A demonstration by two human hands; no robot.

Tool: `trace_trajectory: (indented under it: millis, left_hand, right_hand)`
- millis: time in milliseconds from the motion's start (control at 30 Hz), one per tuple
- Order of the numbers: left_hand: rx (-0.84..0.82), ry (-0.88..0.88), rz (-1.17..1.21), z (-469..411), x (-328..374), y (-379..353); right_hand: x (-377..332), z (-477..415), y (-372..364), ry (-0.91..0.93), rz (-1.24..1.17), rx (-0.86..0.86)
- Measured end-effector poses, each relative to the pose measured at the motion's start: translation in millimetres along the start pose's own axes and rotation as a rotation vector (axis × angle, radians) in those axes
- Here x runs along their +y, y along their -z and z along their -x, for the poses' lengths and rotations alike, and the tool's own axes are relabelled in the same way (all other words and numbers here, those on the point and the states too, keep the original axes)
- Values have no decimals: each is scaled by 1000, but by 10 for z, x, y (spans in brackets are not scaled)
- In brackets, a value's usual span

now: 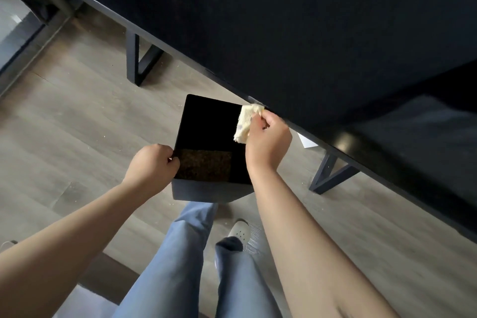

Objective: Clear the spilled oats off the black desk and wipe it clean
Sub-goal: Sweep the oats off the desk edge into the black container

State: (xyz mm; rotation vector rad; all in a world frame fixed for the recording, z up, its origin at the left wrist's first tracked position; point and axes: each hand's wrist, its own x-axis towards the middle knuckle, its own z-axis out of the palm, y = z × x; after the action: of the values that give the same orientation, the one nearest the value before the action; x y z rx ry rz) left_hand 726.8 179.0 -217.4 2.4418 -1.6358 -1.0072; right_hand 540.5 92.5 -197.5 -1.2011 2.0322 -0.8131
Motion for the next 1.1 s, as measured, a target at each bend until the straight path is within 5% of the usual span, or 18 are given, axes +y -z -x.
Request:
trace_trajectory:
  millis: [200,467,767,1100]
  left_hand:
    - [48,-20,23,-70,-80,-137]
    - [120,10,18,-82,-309,-289]
    - [119,53,90,-43,-320,-380]
    - [113,24,123,-29,-248,-475]
  right_hand:
    - [-69,22,-545,60,-143,59]
    - [41,82,-650,517,34,-173]
    - [363,100,57,150,-164,156]
    - [197,47,-316,274,-260,276]
